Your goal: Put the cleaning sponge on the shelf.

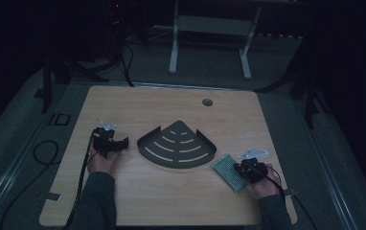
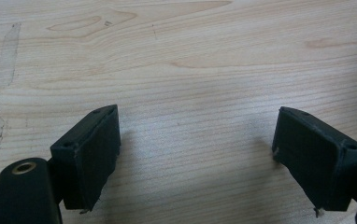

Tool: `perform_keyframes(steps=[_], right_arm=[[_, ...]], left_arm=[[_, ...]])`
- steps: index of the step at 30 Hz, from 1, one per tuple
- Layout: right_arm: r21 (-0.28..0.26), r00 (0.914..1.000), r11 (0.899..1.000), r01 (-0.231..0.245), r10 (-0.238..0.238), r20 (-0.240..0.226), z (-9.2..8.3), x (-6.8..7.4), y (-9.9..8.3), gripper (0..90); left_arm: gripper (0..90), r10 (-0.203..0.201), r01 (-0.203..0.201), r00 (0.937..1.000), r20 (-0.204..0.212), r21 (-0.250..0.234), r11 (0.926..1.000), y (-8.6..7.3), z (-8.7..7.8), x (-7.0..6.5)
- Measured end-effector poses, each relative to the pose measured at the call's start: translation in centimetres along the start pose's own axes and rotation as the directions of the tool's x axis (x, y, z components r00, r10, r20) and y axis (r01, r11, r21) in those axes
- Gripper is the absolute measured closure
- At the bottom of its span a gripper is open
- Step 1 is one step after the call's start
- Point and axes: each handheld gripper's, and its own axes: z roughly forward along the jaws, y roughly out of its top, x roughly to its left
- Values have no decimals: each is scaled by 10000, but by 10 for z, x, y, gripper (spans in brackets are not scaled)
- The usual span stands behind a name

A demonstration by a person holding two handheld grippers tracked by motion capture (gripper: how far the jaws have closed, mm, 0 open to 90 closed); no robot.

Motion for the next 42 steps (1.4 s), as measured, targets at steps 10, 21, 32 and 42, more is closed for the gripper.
perform_keyframes(steps=[10,21,32,42], right_arm=[[293,9988,9995,-91,104,-473,-14,-10,16,841],[1927,9956,9810,208,-27,-937,0,-30,34,787],[2437,9889,9696,226,142,-1482,6,-37,41,791],[3121,9803,9499,167,459,-1920,17,-44,41,760]], left_arm=[[160,0,0,10000,-3,1,10000,0,0,0],[160,-2,2,10000,-3,3,10000,0,0,0],[160,1,-1,10000,1,2,10000,0,0,0],[160,-4,4,10000,-2,1,10000,0,0,0]])
